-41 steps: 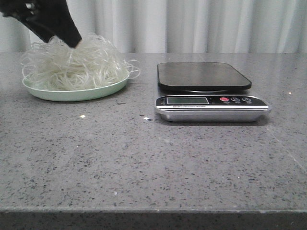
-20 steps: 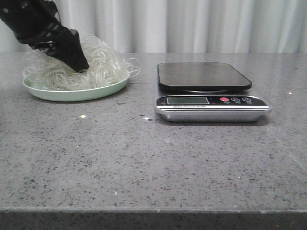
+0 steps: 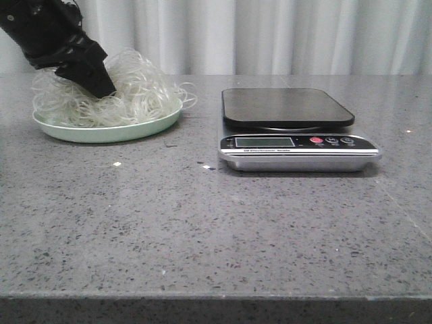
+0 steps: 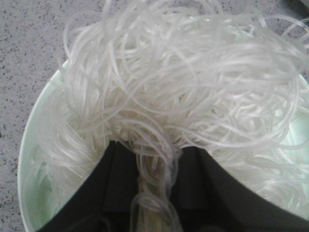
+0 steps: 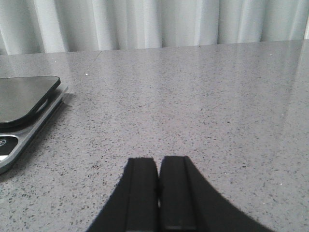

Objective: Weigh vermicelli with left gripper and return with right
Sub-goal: 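Lower the left gripper into the vermicelli pile and close on it, then lift the vermicelli bundle off the green plate with the left gripper, then carry the vermicelli over the scale and release it with the left gripper, then withdraw the left gripper and let the vermicelli rest on the scale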

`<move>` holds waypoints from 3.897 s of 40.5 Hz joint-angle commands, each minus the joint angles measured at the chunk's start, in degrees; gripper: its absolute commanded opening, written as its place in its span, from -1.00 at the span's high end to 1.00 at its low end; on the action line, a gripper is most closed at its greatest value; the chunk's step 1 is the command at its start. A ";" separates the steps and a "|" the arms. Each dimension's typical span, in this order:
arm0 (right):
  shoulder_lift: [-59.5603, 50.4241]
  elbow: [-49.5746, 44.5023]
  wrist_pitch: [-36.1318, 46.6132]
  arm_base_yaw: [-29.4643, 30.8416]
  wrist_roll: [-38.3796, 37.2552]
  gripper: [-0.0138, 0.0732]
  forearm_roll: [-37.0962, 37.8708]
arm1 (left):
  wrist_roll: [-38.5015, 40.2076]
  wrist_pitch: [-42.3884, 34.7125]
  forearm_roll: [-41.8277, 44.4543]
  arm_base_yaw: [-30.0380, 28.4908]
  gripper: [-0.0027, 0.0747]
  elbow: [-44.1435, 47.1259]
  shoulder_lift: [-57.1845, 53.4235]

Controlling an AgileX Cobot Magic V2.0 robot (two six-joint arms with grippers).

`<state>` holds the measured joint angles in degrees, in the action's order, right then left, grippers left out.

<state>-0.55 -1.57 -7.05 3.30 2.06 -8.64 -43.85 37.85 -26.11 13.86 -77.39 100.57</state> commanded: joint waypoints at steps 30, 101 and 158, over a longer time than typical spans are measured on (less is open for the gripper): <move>-0.97 0.45 4.19 0.42 0.32 0.34 -0.24 | 0.11 -1.40 -3.65 2.11 0.56 -14.15 -15.20; -0.97 0.45 4.54 0.42 0.32 0.34 -0.24 | 0.11 -4.91 -4.27 24.78 -0.31 -19.22 3.77; -0.97 0.45 4.73 0.42 0.32 0.34 -0.24 | 14.93 -1.52 2.15 -11.46 0.54 13.40 -38.56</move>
<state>-0.55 -1.57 -7.05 3.30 2.06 -8.64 -29.65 43.60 -22.40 3.98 -66.73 67.26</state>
